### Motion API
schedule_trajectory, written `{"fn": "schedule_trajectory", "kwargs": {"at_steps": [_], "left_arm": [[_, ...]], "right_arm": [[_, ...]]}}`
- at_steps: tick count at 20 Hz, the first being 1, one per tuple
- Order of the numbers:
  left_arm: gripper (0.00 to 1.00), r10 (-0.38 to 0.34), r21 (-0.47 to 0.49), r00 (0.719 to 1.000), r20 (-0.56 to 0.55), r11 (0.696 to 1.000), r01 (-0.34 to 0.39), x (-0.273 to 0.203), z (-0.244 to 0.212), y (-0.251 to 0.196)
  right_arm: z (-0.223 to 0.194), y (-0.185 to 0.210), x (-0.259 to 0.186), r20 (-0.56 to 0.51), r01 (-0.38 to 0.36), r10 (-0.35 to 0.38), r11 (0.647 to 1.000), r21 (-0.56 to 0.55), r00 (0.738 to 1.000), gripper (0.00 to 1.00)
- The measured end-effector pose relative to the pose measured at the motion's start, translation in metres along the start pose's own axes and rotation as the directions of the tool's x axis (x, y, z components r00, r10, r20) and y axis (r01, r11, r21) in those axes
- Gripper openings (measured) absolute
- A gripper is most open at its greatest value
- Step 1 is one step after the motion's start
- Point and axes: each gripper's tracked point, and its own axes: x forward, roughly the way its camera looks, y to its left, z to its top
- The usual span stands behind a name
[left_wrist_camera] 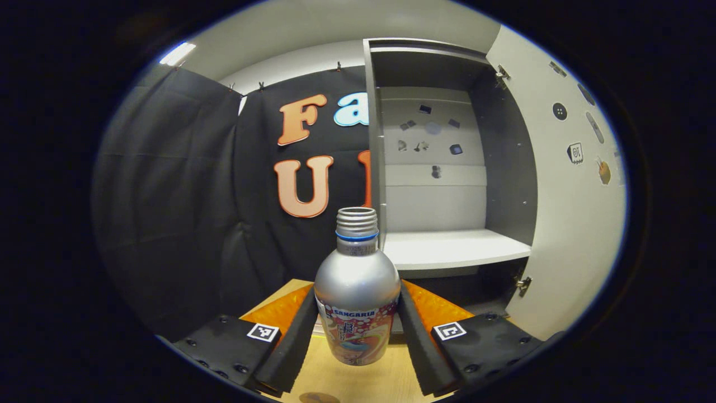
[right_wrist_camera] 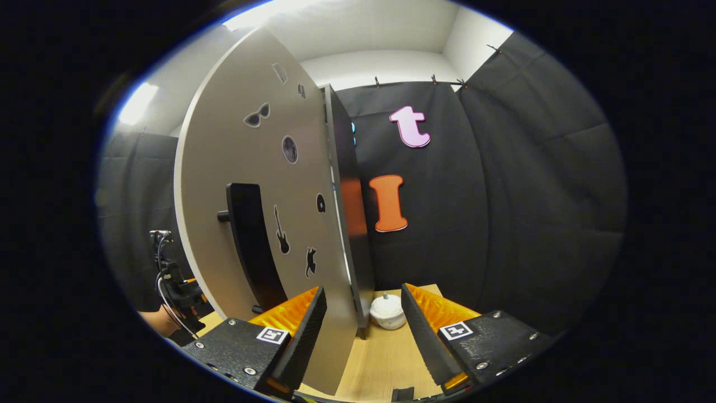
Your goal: Open the cabinet door with the right hand, grasp the bottle in the cabinet with the left hand and place it on the coaster, then close the cabinet door with the right hand.
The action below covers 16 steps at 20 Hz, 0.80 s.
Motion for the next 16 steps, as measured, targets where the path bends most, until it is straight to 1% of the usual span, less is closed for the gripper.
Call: {"fn": "schedule_trajectory", "kwargs": {"at_steps": [3,4,6,7,9,10,11,12,13,14,15,16], "left_arm": [[0.85,0.062,0.001,0.998,-0.03,0.998,-0.062,-0.012,-0.028,0.02],[0.87,0.082,-0.001,0.996,-0.042,0.997,-0.082,-0.016,-0.039,0.026],[0.87,0.126,-0.008,0.989,-0.071,0.992,-0.127,-0.024,-0.061,0.039],[0.85,0.146,-0.017,0.986,-0.086,0.989,-0.148,-0.027,-0.072,0.045],[0.85,0.187,-0.013,0.977,-0.102,0.982,-0.189,-0.031,-0.096,0.056],[0.86,0.206,0.005,0.973,-0.106,0.978,-0.207,-0.034,-0.108,0.061],[0.86,0.218,0.022,0.969,-0.112,0.976,-0.217,-0.036,-0.119,0.063],[0.85,0.221,0.032,0.968,-0.119,0.975,-0.219,-0.037,-0.129,0.063],[0.86,0.225,0.04,0.965,-0.132,0.974,-0.222,-0.038,-0.139,0.061],[0.85,0.233,0.045,0.962,-0.146,0.972,-0.229,-0.039,-0.151,0.061],[0.86,0.245,0.058,0.957,-0.156,0.969,-0.239,-0.04,-0.16,0.061],[0.86,0.255,0.066,0.954,-0.156,0.967,-0.247,-0.041,-0.168,0.061]], "right_arm": [[0.001,0.004,0.007,-0.006,-0.029,0.029,0.999,-0.019,1.0,0.83],[0.001,0.002,0.009,-0.012,-0.034,0.034,0.999,-0.025,0.999,0.83],[0.006,-0.003,0.011,-0.005,-0.024,0.024,0.999,-0.036,1.0,0.92],[0.008,-0.006,0.012,-0.002,-0.023,0.023,0.999,-0.033,1.0,0.92],[0.012,-0.009,0.013,0.002,-0.024,0.024,0.999,-0.024,1.0,0.91],[0.013,-0.01,0.013,0.002,-0.022,0.022,0.999,-0.024,1.0,0.75],[0.013,-0.011,0.011,0.001,-0.02,0.02,0.999,-0.025,1.0,0.75],[0.011,-0.013,0.012,-0.002,-0.017,0.017,1.0,-0.025,1.0,0.92],[0.009,-0.013,0.012,-0.011,-0.018,0.018,1.0,-0.022,1.0,0.92],[0.007,-0.014,0.012,-0.02,-0.018,0.018,1.0,-0.012,1.0,0.75],[0.005,-0.016,0.01,-0.028,-0.015,0.015,1.0,0.001,0.999,0.83],[0.004,-0.019,0.01,-0.035,-0.006,0.006,1.0,0.011,0.999,0.83]]}}
